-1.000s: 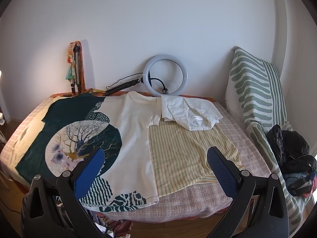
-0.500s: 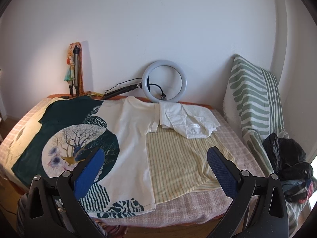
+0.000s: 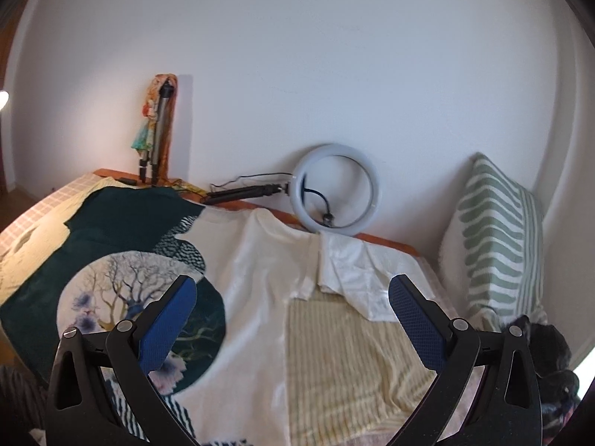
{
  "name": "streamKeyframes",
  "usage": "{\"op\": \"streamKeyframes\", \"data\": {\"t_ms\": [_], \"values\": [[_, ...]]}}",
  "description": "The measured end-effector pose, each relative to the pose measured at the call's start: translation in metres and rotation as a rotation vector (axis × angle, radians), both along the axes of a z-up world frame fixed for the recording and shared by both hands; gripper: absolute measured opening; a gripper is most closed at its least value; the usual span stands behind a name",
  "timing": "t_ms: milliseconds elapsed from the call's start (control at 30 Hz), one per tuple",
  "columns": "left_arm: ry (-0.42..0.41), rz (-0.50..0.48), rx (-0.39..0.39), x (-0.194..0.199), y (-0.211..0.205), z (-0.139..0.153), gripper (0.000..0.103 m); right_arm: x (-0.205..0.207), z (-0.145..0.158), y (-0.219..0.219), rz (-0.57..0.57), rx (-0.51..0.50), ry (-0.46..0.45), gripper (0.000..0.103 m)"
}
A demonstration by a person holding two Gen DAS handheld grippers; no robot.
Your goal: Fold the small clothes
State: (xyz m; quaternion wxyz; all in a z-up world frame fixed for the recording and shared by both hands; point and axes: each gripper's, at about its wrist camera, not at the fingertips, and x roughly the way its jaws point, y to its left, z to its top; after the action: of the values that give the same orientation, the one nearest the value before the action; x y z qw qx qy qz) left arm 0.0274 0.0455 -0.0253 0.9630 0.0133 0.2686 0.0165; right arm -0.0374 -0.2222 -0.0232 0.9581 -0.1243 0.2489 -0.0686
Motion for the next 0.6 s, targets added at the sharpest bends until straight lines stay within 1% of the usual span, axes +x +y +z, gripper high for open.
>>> {"op": "streamKeyframes", "data": {"t_ms": [100, 167, 333, 467, 500, 567, 600], "values": [[0.009, 0.013, 0.013, 0.005, 0.009, -0.012, 0.103, 0.021, -0.001, 0.011, 0.048, 0.022, 0.008, 0.102], [0.017, 0.022, 0.011, 0.009, 0.015, -0.021, 0.103, 0.038, -0.002, 0.023, 0.075, 0.017, 0.016, 0.102], [0.062, 0.041, -0.034, 0.021, 0.037, -0.051, 0.103, 0.081, -0.002, 0.055, 0.156, 0.003, 0.041, 0.102], [0.106, 0.037, -0.069, 0.026, 0.051, -0.079, 0.097, 0.114, 0.001, 0.085, 0.234, 0.036, 0.094, 0.102], [0.119, 0.029, -0.080, 0.027, 0.054, -0.086, 0.095, 0.123, 0.001, 0.094, 0.255, 0.049, 0.114, 0.102], [0.152, 0.012, -0.107, 0.028, 0.059, -0.100, 0.085, 0.141, -0.001, 0.113, 0.285, 0.074, 0.152, 0.102], [0.167, 0.005, -0.120, 0.028, 0.061, -0.106, 0.083, 0.150, -0.003, 0.122, 0.301, 0.085, 0.174, 0.102]]}}
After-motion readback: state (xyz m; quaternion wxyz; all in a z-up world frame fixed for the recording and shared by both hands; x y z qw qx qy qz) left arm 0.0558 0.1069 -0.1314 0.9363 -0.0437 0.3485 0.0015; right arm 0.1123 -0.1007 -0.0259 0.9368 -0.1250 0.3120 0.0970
